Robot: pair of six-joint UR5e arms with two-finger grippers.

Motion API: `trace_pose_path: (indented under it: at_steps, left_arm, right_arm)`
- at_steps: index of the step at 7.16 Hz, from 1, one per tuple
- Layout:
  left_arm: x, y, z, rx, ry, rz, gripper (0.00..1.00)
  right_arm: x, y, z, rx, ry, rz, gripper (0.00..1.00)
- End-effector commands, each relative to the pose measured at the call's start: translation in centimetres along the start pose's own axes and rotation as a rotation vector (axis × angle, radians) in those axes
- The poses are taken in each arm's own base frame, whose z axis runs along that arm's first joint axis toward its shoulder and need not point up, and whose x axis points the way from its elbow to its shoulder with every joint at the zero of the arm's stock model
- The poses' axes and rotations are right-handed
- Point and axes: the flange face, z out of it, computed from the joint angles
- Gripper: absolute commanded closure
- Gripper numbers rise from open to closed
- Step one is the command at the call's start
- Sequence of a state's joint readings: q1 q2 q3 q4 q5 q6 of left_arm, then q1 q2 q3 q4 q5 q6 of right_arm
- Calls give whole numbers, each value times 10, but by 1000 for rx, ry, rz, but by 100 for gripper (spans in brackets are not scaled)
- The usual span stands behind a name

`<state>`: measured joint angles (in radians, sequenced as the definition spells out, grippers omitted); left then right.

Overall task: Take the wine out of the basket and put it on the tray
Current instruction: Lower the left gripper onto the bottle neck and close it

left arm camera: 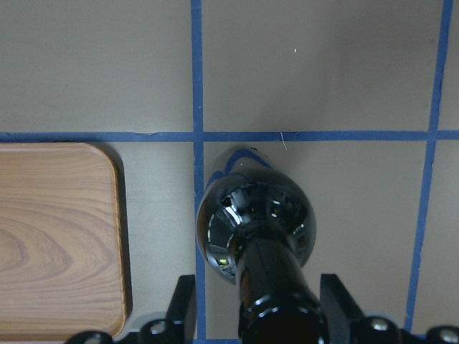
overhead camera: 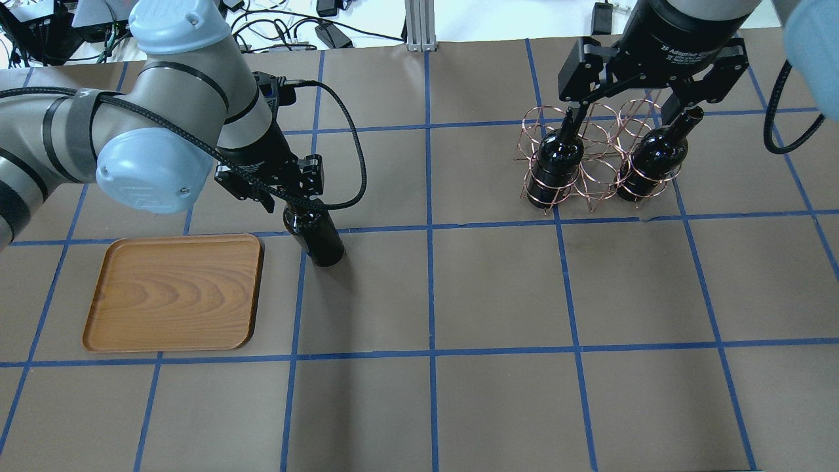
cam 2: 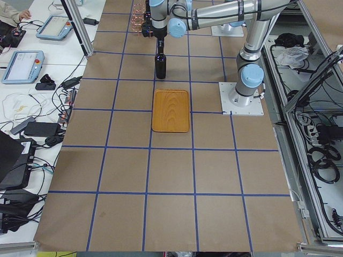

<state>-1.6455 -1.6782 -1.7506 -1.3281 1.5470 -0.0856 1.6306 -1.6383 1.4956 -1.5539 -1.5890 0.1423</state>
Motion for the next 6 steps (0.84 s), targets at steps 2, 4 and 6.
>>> trace_pose_path:
  at_steps: [2,4,6]
  left_arm:
    - [2,-5,1,-1,27,0,100]
    - [3,-6,-4,8,48,-2,100]
    - [1,-4,-10,20,35,-2,100]
  right_arm:
    - [0,0,-1,1,0,-4,0]
    - [0,1,0,0,-1,-4,0]
    - [0,0,1,-2,-1,-4,0]
